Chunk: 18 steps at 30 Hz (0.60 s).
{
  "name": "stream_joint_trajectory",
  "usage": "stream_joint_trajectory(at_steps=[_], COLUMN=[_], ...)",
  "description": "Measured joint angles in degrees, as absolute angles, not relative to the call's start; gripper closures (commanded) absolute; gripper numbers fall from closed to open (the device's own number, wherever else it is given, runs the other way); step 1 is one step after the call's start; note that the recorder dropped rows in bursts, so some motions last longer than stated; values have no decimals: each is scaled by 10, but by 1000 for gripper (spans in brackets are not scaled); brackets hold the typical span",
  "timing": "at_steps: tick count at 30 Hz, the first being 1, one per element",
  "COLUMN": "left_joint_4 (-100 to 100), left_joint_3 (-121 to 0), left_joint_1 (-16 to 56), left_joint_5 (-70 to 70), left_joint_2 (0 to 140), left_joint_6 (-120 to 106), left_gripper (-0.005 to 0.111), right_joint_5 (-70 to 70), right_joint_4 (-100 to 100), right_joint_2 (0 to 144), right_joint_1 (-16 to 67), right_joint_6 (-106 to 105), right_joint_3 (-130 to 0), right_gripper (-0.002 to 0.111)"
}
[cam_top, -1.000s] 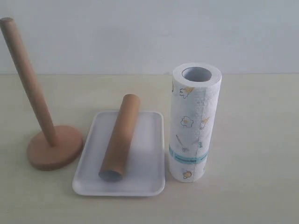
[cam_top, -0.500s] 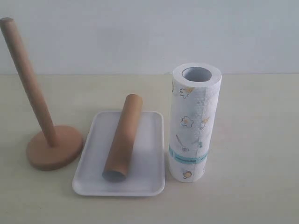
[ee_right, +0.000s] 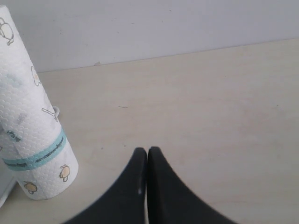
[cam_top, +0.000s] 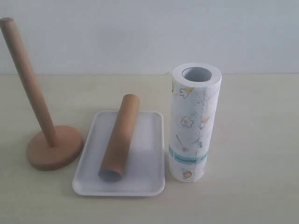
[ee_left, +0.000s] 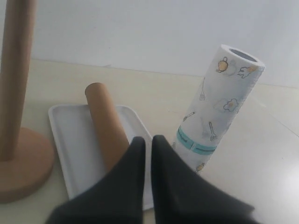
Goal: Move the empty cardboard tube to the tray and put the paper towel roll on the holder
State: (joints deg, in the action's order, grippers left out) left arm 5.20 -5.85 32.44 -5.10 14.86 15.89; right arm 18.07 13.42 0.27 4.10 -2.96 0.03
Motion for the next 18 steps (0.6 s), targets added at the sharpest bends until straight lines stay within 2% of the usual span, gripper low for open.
stream_joint_trajectory(at_steps=[7, 13, 18], left_joint_4=[52, 52, 51], left_joint_3=[-57, -55, -31], left_joint_1=[323, 229, 159], left_joint_5=[-48, -18, 4], left_joint_2=[146, 8, 2], left_joint_6=[143, 103, 66], left_gripper=[103, 103, 103], right_joint_5=[165, 164, 162], right_joint_4=[134, 134, 134], right_joint_2=[3, 3, 3], right_joint_1=[41, 41, 41], right_joint_6=[-30, -30, -30], right_joint_3=[0, 0, 0], right_gripper=[108, 108, 108])
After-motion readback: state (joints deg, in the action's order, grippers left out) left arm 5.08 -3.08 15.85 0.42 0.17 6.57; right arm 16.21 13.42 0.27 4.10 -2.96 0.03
